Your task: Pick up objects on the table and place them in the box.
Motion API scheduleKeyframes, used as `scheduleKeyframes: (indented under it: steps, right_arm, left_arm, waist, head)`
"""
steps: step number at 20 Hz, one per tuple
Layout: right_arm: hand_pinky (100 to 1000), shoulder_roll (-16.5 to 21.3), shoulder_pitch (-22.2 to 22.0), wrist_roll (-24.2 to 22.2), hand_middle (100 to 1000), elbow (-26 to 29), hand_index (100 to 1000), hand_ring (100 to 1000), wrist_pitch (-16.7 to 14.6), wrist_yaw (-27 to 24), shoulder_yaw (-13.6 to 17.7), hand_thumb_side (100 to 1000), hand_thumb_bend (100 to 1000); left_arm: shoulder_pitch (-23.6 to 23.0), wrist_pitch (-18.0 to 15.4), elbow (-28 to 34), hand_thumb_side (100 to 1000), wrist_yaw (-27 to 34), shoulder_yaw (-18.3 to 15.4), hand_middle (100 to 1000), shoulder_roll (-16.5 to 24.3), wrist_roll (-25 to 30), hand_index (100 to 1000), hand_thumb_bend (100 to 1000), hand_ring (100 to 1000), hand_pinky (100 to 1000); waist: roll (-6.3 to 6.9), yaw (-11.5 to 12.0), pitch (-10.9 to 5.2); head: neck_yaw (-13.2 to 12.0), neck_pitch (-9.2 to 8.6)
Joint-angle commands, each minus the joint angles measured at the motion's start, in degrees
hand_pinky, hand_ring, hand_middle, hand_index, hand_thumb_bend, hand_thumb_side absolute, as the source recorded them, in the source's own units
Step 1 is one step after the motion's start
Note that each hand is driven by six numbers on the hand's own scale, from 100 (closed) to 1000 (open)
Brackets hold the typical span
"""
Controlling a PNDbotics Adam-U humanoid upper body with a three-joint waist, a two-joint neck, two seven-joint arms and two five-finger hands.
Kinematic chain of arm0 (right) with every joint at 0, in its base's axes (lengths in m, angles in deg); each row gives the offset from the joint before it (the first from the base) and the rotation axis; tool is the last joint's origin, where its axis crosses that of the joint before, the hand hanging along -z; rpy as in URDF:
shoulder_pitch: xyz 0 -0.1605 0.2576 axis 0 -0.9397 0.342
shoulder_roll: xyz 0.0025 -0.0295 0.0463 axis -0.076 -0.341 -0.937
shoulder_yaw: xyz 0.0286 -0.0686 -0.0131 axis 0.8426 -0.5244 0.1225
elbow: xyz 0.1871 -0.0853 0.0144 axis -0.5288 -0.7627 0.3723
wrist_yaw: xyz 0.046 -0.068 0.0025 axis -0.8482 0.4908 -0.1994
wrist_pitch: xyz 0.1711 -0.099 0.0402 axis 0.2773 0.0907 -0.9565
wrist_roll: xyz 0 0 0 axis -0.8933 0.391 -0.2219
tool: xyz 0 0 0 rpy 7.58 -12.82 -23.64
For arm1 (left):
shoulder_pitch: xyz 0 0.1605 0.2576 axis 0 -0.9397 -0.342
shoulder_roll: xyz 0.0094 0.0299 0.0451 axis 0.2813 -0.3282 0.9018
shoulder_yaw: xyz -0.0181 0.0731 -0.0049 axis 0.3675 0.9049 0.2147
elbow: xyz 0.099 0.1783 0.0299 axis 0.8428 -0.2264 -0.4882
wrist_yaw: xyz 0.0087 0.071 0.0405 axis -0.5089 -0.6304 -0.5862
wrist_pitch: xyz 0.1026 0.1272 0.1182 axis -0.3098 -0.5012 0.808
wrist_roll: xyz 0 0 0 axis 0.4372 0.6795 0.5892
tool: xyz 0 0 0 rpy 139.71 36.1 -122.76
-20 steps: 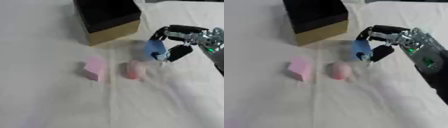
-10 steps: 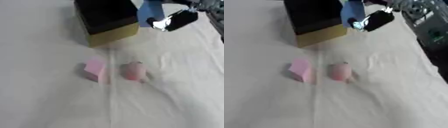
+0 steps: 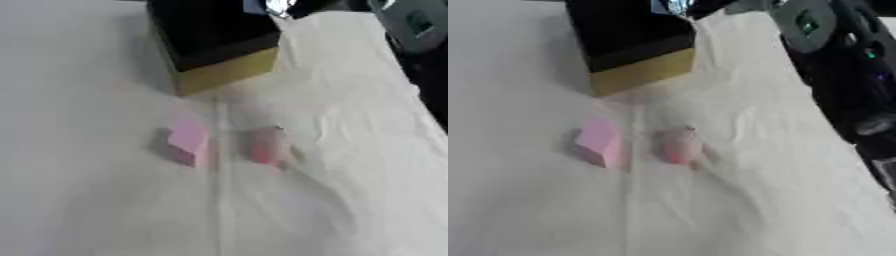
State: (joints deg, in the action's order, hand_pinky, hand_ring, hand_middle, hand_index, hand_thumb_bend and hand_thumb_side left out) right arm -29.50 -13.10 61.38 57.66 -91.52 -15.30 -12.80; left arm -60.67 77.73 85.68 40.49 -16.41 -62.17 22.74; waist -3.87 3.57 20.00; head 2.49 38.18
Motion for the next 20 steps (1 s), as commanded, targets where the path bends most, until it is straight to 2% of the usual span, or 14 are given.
scheduleKeyframes:
  steps: [1, 7, 17, 20]
  right_arm:
    - [816, -1.74, 2.7, 2.36, 710, -4.31, 757, 807, -0.84, 4.01, 3.06, 428, 100]
    - [817, -5.8, 4.87, 5.14, 711, -9.92, 757, 809, -1.8, 9.08, 5.88, 433, 100]
    - [828, -9.2, 4.92, 5.2, 743, -17.4, 777, 835, -3.69, 15.71, 7.13, 450, 100]
    - [842, -9.54, 5.04, 4.74, 803, -18.5, 827, 868, -4.35, 17.7, 7.13, 492, 187]
  left_arm:
    - [0.93, -0.18, 0.96, 980, 0.38, 0.02, 721, 1.73, 0.32, 867, 135, 632, 763]
    - [1.64, -0.3, 0.96, 982, 0.58, 0.27, 721, 1.76, 0.68, 867, 133, 632, 763]
    - [1.87, -0.31, 0.96, 983, 0.75, 0.27, 721, 1.64, 0.9, 867, 130, 631, 763]
    - [1.89, -0.29, 0.96, 984, 0.73, 0.3, 721, 1.63, 0.97, 867, 129, 631, 763]
  waist:
    - [0.09, 0.65, -0.86]
    - [-0.58, 2.45, -0.32]
    - [-1.04, 3.49, -0.03]
    - [-1.09, 3.47, 0.03]
  head:
    - [0.89, -1.32]
    - [2.19, -2.29]
    - [3.31, -2.34]
    - [3.3, -2.16]
